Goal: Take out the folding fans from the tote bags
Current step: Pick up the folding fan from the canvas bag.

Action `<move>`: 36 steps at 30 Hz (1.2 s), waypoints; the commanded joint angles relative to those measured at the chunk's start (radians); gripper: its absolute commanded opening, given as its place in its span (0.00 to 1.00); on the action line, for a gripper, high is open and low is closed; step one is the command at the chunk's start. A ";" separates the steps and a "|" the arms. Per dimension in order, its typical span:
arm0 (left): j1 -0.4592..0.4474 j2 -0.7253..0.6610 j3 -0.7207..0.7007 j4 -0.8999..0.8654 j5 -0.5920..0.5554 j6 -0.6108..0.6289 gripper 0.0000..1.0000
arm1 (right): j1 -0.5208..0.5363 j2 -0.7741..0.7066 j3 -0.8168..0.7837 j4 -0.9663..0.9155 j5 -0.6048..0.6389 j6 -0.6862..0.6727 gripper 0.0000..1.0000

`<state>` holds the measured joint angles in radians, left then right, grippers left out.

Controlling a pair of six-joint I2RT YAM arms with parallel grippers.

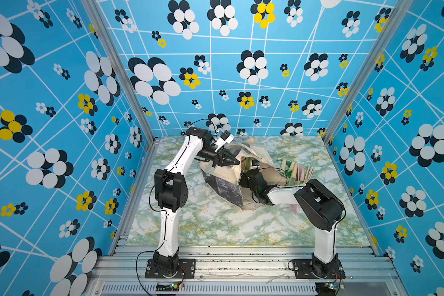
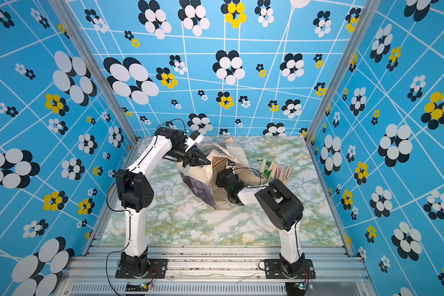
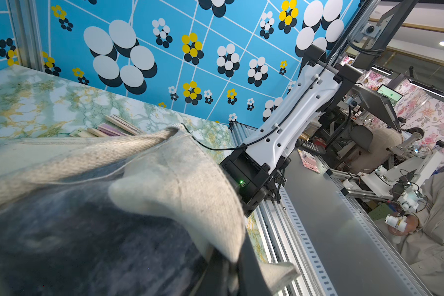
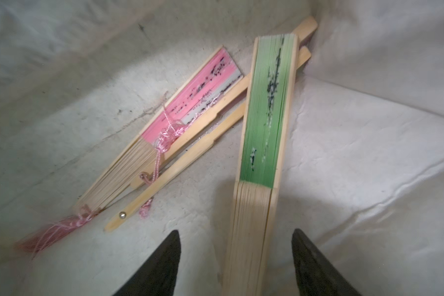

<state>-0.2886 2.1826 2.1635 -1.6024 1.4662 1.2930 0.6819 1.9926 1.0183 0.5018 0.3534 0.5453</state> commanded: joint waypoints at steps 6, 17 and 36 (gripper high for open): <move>-0.024 -0.019 0.032 -0.200 0.028 -0.006 0.00 | -0.010 0.053 0.093 -0.134 0.046 0.055 0.71; -0.030 -0.037 0.025 -0.200 0.014 -0.006 0.00 | -0.011 0.098 0.191 -0.314 0.105 0.088 0.33; -0.015 -0.021 0.019 -0.200 0.011 0.000 0.00 | -0.008 -0.220 -0.253 0.142 -0.161 -0.070 0.12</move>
<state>-0.3134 2.1822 2.1635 -1.6024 1.4517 1.2827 0.6773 1.8412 0.8165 0.5430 0.2909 0.5289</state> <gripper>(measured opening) 0.077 0.243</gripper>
